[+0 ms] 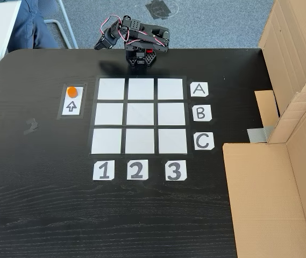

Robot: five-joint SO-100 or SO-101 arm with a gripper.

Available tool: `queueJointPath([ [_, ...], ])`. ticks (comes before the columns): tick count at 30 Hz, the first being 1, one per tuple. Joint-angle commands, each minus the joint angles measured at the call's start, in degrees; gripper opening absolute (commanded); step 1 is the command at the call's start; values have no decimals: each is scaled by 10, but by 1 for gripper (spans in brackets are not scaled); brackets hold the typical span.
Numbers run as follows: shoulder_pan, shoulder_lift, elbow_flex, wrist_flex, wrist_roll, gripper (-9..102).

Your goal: Pick up the round, orange token and place it in the grid on square A1.

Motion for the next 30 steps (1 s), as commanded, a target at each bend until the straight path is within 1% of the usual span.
queueJointPath([
  [1,18,-107,1,-83,-47,7],
  [14,24,-109,-1,-83,-54,7],
  [20,25,-126,-25,-83,-64,7],
  [23,25,-155,-65,-82,-64,7],
  [26,23,-218,-122,-70,-64,7],
  [30,13,-308,-219,-26,-64,7],
])
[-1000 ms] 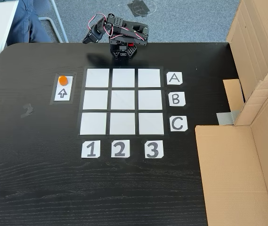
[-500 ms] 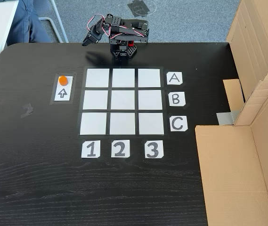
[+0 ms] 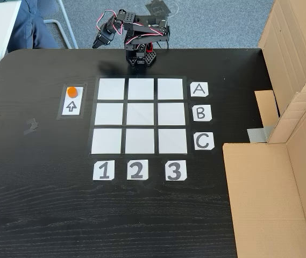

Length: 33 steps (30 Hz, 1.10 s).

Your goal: Pick up the round, orange token and place it in the grid on square A1.

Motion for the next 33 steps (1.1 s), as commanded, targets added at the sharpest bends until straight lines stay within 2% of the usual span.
queueJointPath([
  [1,-9,-59,-89,32,-1,7],
  [6,-20,-145,-192,71,-1,7],
  [33,-172,-635,-615,125,72,16],
])
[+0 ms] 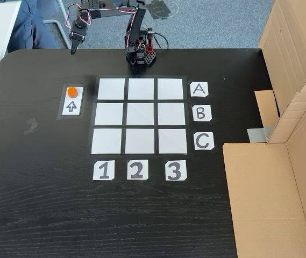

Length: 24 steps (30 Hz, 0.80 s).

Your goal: Pick up the round, orange token and place it in the grid on square A1.

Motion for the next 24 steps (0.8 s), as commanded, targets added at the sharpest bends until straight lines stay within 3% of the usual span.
queueJointPath([
  [1,-25,-56,-74,19,14,16],
  [5,-51,-137,-161,62,25,16],
  [24,-145,-307,-334,83,47,24],
])
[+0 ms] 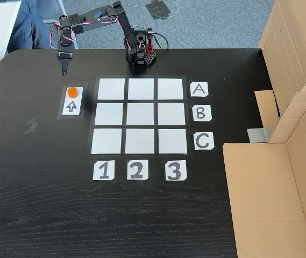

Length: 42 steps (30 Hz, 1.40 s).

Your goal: Pick up the round, orange token and place it in the grid on square A1.

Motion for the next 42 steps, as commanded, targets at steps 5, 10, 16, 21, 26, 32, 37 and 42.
queueJointPath([
  [5,-31,-41,-58,4,16,27],
  [10,-55,-71,-75,4,17,30],
  [16,-83,-88,-98,3,31,32],
  [21,-104,-96,-104,4,46,32],
  [26,-121,-112,-105,5,65,32],
  [32,-127,-130,-105,5,76,32],
  [37,-123,-142,-107,-1,79,31],
  [42,-120,-149,-118,-2,88,31],
])
